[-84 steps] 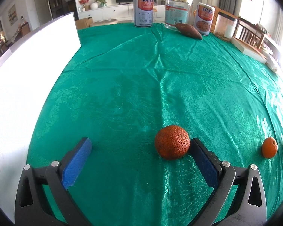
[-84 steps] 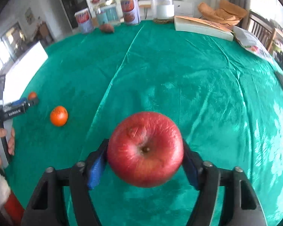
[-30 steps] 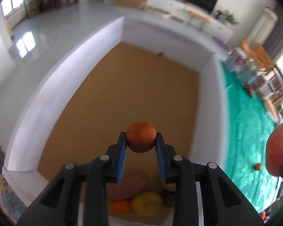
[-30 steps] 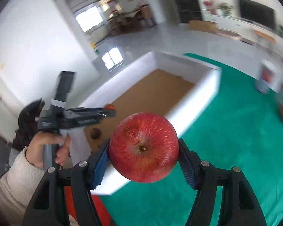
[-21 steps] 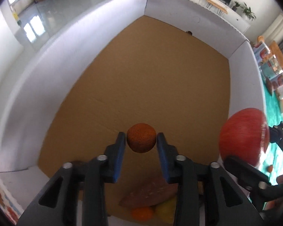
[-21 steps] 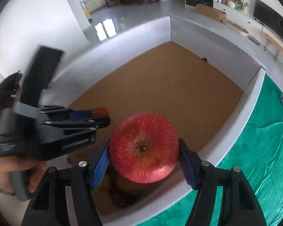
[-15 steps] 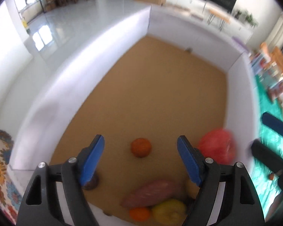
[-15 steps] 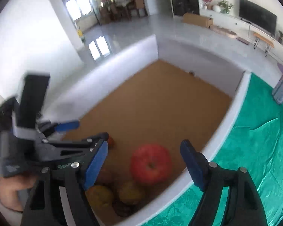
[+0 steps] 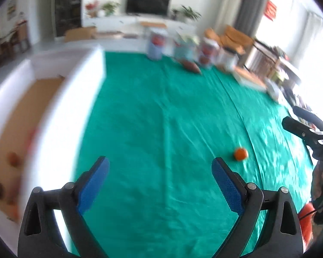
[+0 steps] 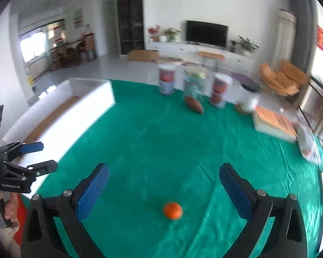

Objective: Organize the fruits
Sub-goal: 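Move both open tools back over the table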

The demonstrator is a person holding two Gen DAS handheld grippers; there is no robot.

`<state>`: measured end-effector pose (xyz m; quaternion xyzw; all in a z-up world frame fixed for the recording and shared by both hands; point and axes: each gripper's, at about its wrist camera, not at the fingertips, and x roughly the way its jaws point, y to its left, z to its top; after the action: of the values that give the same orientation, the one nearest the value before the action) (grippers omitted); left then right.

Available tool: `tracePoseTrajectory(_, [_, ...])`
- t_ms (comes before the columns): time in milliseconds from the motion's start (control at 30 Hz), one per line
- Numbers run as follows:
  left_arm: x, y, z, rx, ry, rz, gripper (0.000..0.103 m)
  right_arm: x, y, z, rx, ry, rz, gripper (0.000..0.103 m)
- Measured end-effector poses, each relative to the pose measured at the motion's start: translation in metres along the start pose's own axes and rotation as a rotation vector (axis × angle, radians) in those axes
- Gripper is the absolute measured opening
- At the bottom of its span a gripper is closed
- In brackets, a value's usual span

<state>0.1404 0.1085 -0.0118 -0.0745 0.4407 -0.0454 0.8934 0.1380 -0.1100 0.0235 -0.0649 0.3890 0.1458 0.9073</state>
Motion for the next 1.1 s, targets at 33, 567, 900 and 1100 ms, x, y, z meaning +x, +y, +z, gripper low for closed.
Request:
tracePoseTrajectory(33, [0.020, -0.014, -0.009, 0.024, 0.028, 0.001, 0.096, 0.006, -0.023, -0.023, 0.038, 0.037, -0.038, 0.101])
tracePoseTrajectory(567, [0.093, -0.043, -0.043, 0.106, 0.051, 0.131, 0.102, 0.041, -0.112, -0.151, 0.273, 0.159, -0.206, 0.103])
tracePoseTrajectory(900, [0.097, -0.045, -0.043, 0.105, 0.051, 0.128, 0.102, 0.048, -0.105, -0.153, 0.252, 0.170, -0.222, 0.103])
tracePoseTrajectory(1100, [0.097, -0.045, -0.043, 0.104, 0.051, 0.128, 0.102, 0.048, -0.105, -0.153, 0.251, 0.170, -0.222, 0.103])
